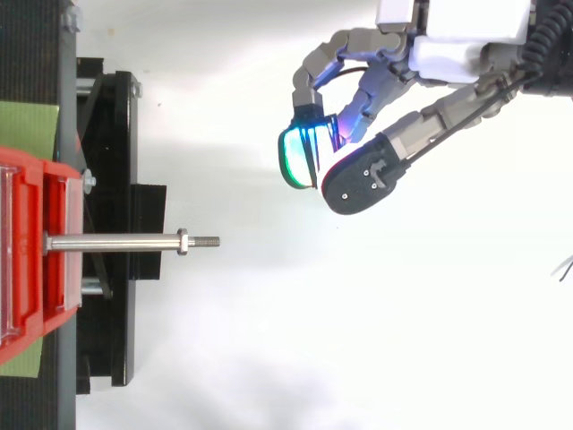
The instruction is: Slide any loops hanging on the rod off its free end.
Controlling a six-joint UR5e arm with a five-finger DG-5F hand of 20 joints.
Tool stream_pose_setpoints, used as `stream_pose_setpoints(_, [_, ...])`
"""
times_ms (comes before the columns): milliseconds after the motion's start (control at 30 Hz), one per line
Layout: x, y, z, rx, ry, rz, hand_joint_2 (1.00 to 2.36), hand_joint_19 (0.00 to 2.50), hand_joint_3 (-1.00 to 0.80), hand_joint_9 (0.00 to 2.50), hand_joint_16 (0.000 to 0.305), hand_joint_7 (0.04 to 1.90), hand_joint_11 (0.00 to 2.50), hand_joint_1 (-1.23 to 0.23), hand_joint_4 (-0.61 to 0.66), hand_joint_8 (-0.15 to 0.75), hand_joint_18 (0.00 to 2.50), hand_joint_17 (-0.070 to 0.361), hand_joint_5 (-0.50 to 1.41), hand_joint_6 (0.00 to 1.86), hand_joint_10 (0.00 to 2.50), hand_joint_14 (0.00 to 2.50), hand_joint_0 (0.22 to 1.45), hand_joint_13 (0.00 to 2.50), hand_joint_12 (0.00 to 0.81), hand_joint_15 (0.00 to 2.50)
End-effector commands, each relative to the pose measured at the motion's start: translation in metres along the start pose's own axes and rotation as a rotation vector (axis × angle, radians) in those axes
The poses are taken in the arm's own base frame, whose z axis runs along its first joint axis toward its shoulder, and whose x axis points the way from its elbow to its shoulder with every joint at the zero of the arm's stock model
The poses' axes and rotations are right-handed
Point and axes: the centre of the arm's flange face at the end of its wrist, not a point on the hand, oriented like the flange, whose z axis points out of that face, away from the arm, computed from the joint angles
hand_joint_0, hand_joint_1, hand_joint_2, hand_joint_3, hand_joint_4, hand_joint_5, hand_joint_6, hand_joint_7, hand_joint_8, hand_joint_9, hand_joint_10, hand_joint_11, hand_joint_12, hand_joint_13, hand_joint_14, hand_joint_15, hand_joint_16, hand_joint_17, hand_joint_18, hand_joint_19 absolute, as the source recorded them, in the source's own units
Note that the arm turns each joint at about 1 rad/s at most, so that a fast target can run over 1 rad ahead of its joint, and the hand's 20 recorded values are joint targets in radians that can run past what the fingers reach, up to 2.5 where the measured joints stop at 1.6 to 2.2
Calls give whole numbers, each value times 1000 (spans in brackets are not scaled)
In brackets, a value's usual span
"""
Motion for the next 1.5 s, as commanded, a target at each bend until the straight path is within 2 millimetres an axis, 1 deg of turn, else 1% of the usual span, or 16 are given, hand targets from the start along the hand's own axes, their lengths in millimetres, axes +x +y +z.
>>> stream_pose_setpoints(0, [0,0,0,0,1,3,1001,308,-487,1086,38,983,491,-753,57,255,721,85,-131,856,12,12,621,848,326,311])
stream_pose_setpoints(133, [-1,4,-2,-5,-1,10,1000,323,-500,1111,38,984,485,-660,64,243,718,85,-112,808,13,12,607,855,324,313])
stream_pose_setpoints(167, [-2,5,-3,-3,-4,14,1000,324,-500,1115,38,1042,480,-639,59,237,717,85,-101,778,15,12,606,854,322,314])
stream_pose_setpoints(200, [-2,5,-3,-3,-4,14,1000,332,-500,1119,38,1037,477,-618,64,236,717,85,-98,770,12,12,606,855,321,311])
stream_pose_setpoints(300, [-3,11,-8,3,-4,30,1001,332,-500,1134,37,1020,474,-580,73,231,716,84,-91,752,12,12,607,858,323,315])
stream_pose_setpoints(400, [-3,15,-13,14,-3,43,1001,333,-481,1137,37,1077,474,-575,105,232,716,84,-80,721,12,12,611,859,324,316])
stream_pose_setpoints(567, [-4,27,-13,-8,-7,37,1003,325,-454,1073,38,1062,482,-670,150,269,713,85,-93,737,12,14,625,851,334,322])
stream_pose_setpoints(700, [-4,28,-13,-9,-13,38,1003,319,-467,1048,38,1048,488,-742,146,272,708,86,-106,765,12,12,625,837,336,320])
stream_pose_setpoints(833, [-5,28,-13,-11,-16,37,1000,319,-500,1041,38,1040,479,-743,134,272,705,86,-112,795,12,12,622,833,336,319])
stream_pose_setpoints(900, [-5,28,-13,-11,-16,37,1000,320,-500,1028,37,1024,449,-525,119,266,678,84,-111,804,14,13,620,815,332,309])
stream_pose_setpoints(967, [-5,28,-13,-12,-16,37,1000,332,-500,1026,37,1044,435,-416,115,264,658,84,-96,785,11,11,622,805,328,311])
stream_pose_setpoints(1100, [-5,28,-13,-11,-16,35,1000,362,-500,1016,37,1039,438,-343,127,273,625,84,-93,767,11,13,608,791,332,324])
stream_pose_setpoints(1233, [-5,27,-13,-11,-16,37,1000,357,-500,1009,38,1048,433,-348,140,278,617,86,-92,759,11,13,609,788,335,322])
stream_pose_setpoints(1333, [-5,27,-13,-11,-15,37,1003,350,-466,1010,37,1057,438,-456,142,285,630,84,-92,763,11,12,625,795,337,317])
stream_pose_setpoints(1400, [-5,28,-13,-12,-15,35,1009,339,-380,1005,38,1072,445,-548,135,287,642,85,-98,796,13,12,620,795,336,321])
stream_pose_setpoints(1467, [-3,27,-13,-11,-13,35,1012,341,-330,1000,38,1129,451,-587,145,285,644,85,-103,806,11,14,609,796,338,322])
